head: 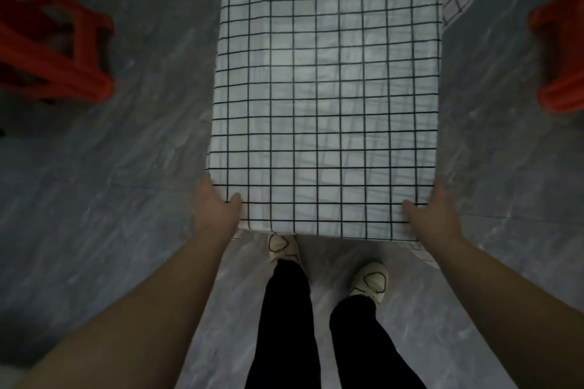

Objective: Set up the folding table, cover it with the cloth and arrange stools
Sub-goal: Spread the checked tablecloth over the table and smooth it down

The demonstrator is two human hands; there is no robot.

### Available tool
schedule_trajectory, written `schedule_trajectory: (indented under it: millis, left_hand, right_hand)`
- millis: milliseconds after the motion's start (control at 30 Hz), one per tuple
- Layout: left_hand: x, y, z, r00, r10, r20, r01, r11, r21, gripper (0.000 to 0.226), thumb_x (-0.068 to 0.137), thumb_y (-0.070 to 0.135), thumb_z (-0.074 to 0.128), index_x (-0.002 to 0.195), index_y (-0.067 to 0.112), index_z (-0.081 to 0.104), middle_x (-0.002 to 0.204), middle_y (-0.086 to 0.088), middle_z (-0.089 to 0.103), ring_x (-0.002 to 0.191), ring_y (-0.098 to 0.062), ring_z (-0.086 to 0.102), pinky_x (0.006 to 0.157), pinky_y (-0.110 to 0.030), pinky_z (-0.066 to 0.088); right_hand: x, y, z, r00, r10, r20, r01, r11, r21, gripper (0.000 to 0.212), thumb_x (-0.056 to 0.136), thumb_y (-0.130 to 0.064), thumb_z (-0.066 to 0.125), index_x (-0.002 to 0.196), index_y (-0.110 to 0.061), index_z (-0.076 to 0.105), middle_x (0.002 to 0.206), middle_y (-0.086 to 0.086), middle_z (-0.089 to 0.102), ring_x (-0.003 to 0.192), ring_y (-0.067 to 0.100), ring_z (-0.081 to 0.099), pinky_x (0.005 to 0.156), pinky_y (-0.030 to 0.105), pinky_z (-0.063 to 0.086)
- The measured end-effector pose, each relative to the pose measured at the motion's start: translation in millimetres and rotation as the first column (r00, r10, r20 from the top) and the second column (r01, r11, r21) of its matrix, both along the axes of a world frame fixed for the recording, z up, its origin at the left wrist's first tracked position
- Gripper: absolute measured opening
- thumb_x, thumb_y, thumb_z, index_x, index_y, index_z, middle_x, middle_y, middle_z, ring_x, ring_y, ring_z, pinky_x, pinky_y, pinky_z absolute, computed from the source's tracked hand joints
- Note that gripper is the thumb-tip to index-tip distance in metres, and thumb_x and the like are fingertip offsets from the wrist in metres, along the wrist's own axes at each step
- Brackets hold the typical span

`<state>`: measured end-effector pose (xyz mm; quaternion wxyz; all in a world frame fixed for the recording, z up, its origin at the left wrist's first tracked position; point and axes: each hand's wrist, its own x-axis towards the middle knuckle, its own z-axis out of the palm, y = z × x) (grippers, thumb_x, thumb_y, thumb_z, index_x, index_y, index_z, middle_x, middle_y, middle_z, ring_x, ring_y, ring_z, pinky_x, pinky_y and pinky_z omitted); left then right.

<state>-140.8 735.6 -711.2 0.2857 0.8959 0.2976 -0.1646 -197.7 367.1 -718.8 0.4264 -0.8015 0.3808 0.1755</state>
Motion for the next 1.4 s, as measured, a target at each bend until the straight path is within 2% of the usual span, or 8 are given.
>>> schedule_trajectory:
  millis: [200,333,533,700,900,1133,1300,1400]
  left_hand:
    - [28,12,-17,0.997,0.068,-0.040,-0.072,0.991,-0.116,0.072,0.088,0.029,0.070,0.149,0.017,0.035,0.148,-0.009,0.044,0.134,-0.030,0.045,0.113,-0.042,0.036]
    - [32,18,-27,0.997,0.067,-0.047,-0.072,0.989,-0.128,0.065,0.085,0.029,0.072,0.142,0.019,0.041,0.136,-0.007,0.053,0.122,-0.026,0.054,0.105,-0.039,0.043]
    - [45,33,-28,0.985,0.023,-0.168,-0.054,0.982,-0.183,0.067,0.081,0.031,0.078,0.139,0.016,0.046,0.132,-0.003,0.056,0.116,-0.021,0.055,0.103,-0.040,0.044]
    - [82,38,-17,0.956,0.004,-0.292,-0.073,0.972,-0.225,0.079,0.075,0.036,0.079,0.139,0.006,0.045,0.130,-0.005,0.055,0.117,-0.030,0.056,0.100,-0.039,0.046]
    - [160,27,-4,0.998,-0.054,-0.025,0.048,0.978,-0.201,0.078,0.091,0.021,0.066,0.156,0.013,0.023,0.157,-0.012,0.033,0.141,-0.028,0.036,0.118,-0.041,0.029]
    - [203,9,-21,0.995,-0.084,-0.061,0.070,0.978,-0.194,0.080,0.077,0.061,0.058,0.148,0.031,0.037,0.149,-0.004,0.046,0.135,-0.029,0.044,0.112,-0.052,0.038]
    - [200,-6,-35,0.999,-0.036,-0.001,0.036,0.991,-0.132,0.073,0.097,0.031,0.057,0.158,0.021,0.017,0.163,-0.006,0.020,0.148,-0.027,0.021,0.122,-0.045,0.017]
    - [207,-11,-35,0.999,-0.014,-0.038,0.009,0.991,-0.131,0.070,0.099,0.023,0.055,0.157,0.014,0.017,0.162,-0.010,0.020,0.148,-0.029,0.022,0.122,-0.041,0.018]
  right_hand:
    - [9,11,-2,0.999,-0.028,0.018,0.029,0.999,-0.046,0.074,0.081,-0.017,0.077,0.145,-0.012,0.040,0.141,0.012,0.052,0.129,0.028,0.051,0.110,0.051,0.041]
    - [11,15,-14,0.996,-0.090,-0.002,0.090,0.993,-0.070,0.095,0.066,-0.039,0.080,0.147,-0.014,0.036,0.144,0.010,0.049,0.132,0.027,0.049,0.111,0.051,0.041]
    - [26,14,-17,0.973,-0.163,-0.165,0.151,0.985,-0.083,0.088,0.076,-0.005,0.082,0.148,-0.002,0.031,0.143,0.018,0.045,0.130,0.033,0.047,0.107,0.035,0.037]
    - [51,6,-2,0.959,-0.121,-0.258,0.099,0.990,-0.098,0.097,0.072,-0.024,0.087,0.149,-0.004,0.030,0.149,0.021,0.041,0.132,0.038,0.046,0.110,0.051,0.040]
    - [119,-6,4,0.997,-0.070,0.012,0.071,0.977,-0.202,0.082,0.087,-0.037,0.071,0.152,-0.008,0.031,0.155,0.015,0.035,0.141,0.033,0.036,0.116,0.046,0.031]
    - [158,-8,-23,0.995,-0.063,-0.082,0.034,0.948,-0.317,0.089,0.081,-0.045,0.074,0.150,-0.010,0.030,0.152,0.018,0.036,0.139,0.037,0.036,0.114,0.051,0.032]
    - [152,1,-40,0.993,0.018,-0.118,-0.071,0.883,-0.463,0.098,0.083,-0.051,0.067,0.154,-0.007,0.016,0.157,0.024,0.025,0.144,0.041,0.025,0.119,0.055,0.022]
    - [152,-1,-40,0.992,0.030,-0.126,-0.085,0.885,-0.457,0.098,0.084,-0.045,0.070,0.153,-0.002,0.016,0.156,0.024,0.026,0.143,0.041,0.026,0.119,0.054,0.023]
